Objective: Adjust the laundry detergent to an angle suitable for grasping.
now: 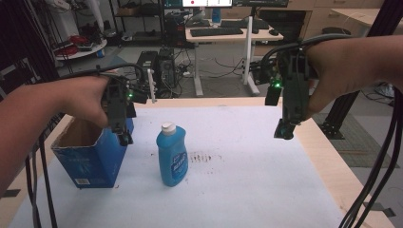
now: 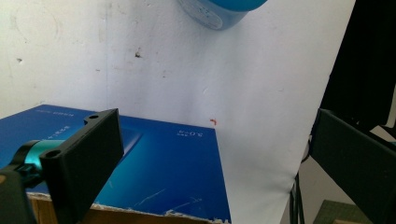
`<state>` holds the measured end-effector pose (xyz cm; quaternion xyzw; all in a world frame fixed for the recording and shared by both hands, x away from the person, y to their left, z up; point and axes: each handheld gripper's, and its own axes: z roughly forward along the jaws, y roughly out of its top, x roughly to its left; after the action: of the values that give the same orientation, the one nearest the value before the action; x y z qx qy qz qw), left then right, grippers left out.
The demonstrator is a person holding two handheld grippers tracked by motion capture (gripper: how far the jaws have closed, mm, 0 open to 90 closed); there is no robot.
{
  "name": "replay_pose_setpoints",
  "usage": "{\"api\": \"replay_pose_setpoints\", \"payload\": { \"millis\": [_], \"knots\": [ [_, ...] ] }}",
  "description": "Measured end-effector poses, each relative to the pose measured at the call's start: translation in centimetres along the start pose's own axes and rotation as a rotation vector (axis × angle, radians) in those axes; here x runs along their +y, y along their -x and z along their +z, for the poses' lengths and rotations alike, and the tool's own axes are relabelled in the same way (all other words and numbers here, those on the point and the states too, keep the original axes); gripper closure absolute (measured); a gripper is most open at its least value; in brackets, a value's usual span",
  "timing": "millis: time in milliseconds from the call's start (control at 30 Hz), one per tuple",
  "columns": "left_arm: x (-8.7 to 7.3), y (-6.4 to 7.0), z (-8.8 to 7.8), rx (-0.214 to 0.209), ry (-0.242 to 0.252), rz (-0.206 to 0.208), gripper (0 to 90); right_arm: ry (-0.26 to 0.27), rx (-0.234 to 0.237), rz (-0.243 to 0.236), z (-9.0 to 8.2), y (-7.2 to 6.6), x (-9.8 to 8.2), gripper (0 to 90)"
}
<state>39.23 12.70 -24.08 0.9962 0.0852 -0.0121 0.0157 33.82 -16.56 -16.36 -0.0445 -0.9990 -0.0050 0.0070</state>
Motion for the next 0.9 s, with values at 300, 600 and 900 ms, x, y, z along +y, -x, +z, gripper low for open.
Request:
{"api": "replay_pose_setpoints", "payload": {
  "millis": [300, 600, 900],
  "knots": [
    [0.3, 0.3, -0.2, -0.004, 0.001, 0.010, 3.1, 0.002, 0.000, 0.007, -0.1, -0.2, -0.2, 1.5],
    [0.7, 0.3, -0.2, -0.006, -0.007, 0.009, 3.1, 0.013, 0.002, 0.006, 0.1, -0.3, -0.6, 1.6],
    [1.3, 0.6, 0.0, -0.003, -0.020, 0.014, 3.1, 0.016, -0.005, 0.001, -0.1, -0.8, -0.9, 1.5]
  ]
}}
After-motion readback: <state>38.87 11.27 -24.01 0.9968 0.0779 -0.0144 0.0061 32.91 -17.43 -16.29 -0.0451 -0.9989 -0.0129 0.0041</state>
